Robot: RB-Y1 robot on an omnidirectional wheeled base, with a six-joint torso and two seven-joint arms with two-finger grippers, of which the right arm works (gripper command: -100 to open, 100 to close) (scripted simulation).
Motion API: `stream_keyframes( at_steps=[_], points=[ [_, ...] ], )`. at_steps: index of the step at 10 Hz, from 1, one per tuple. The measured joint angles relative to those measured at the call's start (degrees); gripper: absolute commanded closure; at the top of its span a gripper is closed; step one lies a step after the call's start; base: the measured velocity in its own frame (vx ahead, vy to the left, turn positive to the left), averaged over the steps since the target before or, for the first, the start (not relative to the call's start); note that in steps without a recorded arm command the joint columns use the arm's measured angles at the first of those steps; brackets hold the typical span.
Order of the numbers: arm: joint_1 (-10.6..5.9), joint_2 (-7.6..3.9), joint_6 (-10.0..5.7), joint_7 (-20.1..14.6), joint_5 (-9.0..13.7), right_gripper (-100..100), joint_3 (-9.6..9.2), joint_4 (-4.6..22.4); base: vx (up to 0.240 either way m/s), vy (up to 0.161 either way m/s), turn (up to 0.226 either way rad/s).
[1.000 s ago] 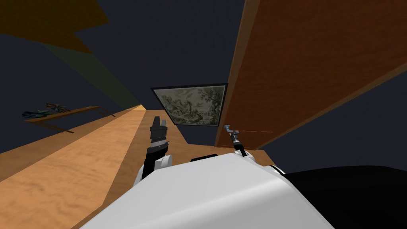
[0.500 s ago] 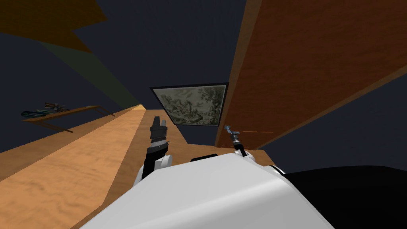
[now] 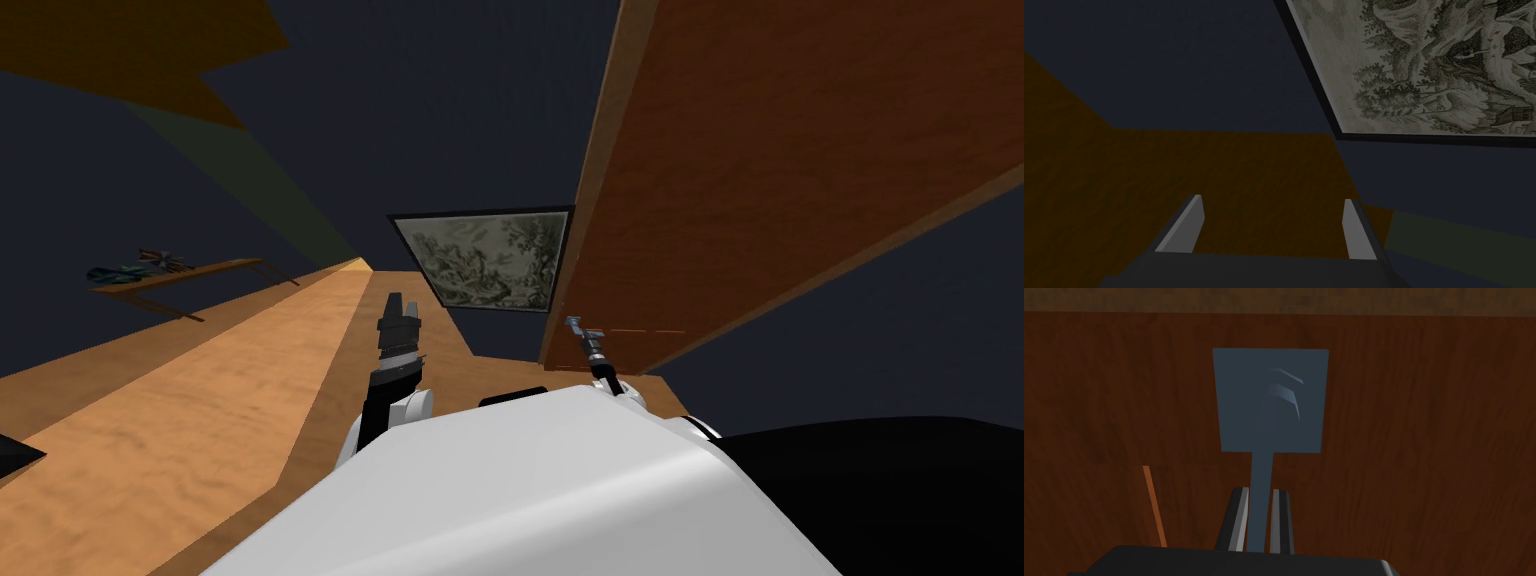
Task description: Pull the door open
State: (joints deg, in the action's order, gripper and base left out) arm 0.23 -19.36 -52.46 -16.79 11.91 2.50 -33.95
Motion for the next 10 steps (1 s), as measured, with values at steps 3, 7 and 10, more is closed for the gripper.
stream_keyframes(
  at_steps=[3,7,10],
  points=[
    [1.68,-1.17,-0.8,-1.9,-0.9,100,-1.81,-1.1,-0.201,-0.042,0.103],
    [2.94,-2.37,-2.33,-4.1,-2.0,100,-3.87,-1.7,-0.171,-0.045,0.098],
    [4.6,-3.74,-4.35,-5.7,-2.5,100,-5.06,-2.1,-0.198,-0.068,0.142]
  ],
)
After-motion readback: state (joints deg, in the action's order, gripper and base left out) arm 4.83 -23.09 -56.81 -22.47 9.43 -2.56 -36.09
